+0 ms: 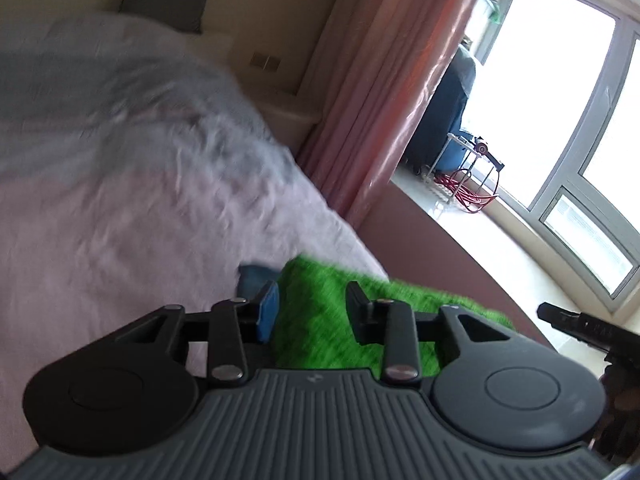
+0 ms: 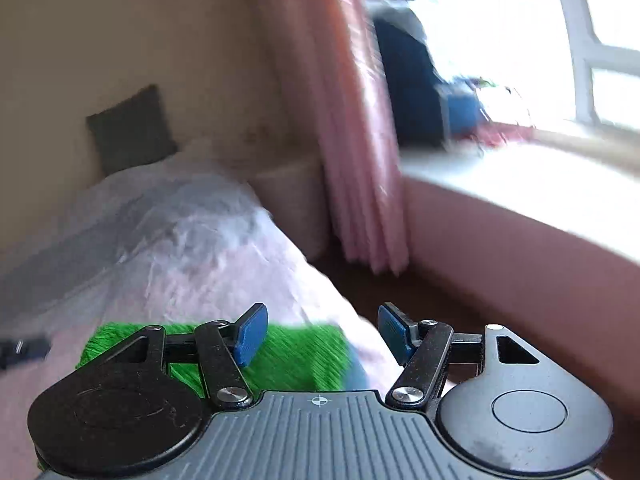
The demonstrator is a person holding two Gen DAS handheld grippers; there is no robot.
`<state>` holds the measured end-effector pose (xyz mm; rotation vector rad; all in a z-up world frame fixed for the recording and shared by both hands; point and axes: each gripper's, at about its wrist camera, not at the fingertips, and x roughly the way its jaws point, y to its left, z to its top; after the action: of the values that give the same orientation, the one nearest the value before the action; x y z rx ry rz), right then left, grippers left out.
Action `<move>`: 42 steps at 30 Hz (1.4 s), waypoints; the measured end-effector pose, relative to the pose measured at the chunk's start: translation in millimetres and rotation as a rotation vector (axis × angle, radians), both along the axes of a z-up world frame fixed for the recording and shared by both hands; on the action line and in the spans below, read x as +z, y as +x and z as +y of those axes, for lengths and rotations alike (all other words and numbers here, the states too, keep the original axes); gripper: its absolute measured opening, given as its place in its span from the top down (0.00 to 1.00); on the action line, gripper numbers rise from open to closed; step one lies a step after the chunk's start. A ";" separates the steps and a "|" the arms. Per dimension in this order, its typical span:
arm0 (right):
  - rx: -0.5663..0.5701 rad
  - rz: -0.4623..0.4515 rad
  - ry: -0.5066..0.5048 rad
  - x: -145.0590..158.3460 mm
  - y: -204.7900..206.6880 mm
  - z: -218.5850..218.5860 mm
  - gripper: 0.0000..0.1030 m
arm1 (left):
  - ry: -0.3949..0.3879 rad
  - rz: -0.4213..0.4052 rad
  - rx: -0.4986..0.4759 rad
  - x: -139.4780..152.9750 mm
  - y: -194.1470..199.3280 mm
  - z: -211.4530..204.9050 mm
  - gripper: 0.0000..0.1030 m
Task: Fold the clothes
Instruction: 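Carry the vest with both grippers over the stack of folded clothes, then lower the vest onto the clothes stack with both grippers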
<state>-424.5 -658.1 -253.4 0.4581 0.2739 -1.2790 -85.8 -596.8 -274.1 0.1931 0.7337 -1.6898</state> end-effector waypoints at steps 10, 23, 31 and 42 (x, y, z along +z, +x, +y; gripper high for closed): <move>0.068 0.181 0.041 -70.0 62.4 -10.9 0.53 | 0.006 -0.124 0.020 -62.8 -45.5 -41.1 0.82; 0.098 0.234 -0.032 -61.7 55.9 34.5 0.54 | -0.054 -0.124 0.072 -59.7 -36.5 -6.7 0.93; 0.194 0.227 -0.021 -67.7 56.5 93.5 0.54 | -0.083 -0.254 0.004 -50.2 -62.5 73.6 0.90; 0.201 0.356 -0.042 -112.3 55.6 137.1 0.54 | -0.034 -0.324 0.008 -84.9 -76.5 106.6 0.88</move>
<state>-368.9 -520.9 -365.6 0.1590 0.5771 -1.1620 -162.3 -490.2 -358.9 0.4284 0.4629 -1.6114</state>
